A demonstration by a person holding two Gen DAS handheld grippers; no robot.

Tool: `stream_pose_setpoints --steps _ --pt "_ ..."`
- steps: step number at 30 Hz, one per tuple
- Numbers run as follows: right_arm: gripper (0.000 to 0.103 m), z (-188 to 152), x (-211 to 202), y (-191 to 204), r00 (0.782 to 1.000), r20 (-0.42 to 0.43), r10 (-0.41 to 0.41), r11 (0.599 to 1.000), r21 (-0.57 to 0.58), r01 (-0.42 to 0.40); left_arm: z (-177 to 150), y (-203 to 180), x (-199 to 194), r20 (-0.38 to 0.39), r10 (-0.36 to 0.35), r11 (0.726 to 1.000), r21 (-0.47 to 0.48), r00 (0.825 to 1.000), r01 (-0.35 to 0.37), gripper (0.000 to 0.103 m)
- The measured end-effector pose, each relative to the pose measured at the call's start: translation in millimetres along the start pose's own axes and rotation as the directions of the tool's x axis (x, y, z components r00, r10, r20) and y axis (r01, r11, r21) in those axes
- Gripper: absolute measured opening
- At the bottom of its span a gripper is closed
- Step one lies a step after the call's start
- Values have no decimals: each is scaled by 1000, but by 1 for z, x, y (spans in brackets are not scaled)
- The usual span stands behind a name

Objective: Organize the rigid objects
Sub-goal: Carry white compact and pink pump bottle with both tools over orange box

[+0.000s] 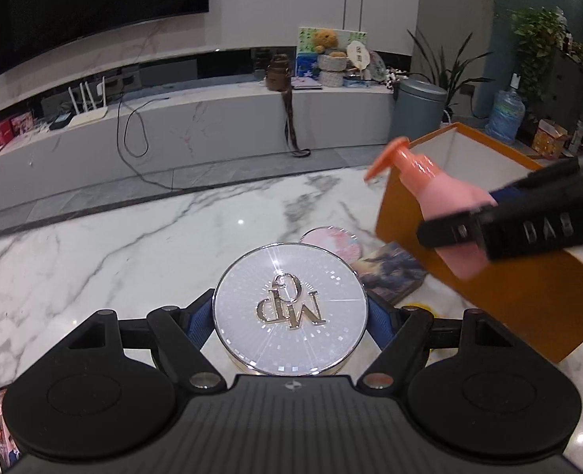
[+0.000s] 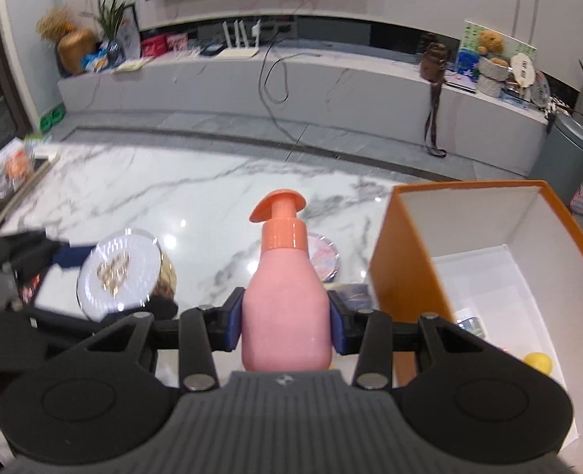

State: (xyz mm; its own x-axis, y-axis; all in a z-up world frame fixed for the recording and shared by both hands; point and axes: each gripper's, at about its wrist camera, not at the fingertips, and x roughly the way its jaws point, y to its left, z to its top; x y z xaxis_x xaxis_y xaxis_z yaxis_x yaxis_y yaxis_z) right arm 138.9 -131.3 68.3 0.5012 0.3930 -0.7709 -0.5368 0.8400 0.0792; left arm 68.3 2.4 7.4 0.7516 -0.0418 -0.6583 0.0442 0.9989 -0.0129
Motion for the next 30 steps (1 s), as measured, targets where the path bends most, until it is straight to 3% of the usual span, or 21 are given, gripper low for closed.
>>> stream_pose_setpoints --steps 10,15,21,30 --pt "42 15 -31 -31 993 110 -43 994 107 32 43 -47 -9 47 -31 998 61 998 28 88" --pt "42 14 -49 -60 985 150 -84 982 182 56 73 -71 -9 64 -54 989 145 997 44 88" --pt "42 7 -60 -99 974 164 -156 954 280 106 107 -91 8 9 -134 974 185 991 130 88" --pt "42 -9 -54 -146 974 120 -190 909 396 128 123 -131 51 -63 -131 941 306 989 144 88"
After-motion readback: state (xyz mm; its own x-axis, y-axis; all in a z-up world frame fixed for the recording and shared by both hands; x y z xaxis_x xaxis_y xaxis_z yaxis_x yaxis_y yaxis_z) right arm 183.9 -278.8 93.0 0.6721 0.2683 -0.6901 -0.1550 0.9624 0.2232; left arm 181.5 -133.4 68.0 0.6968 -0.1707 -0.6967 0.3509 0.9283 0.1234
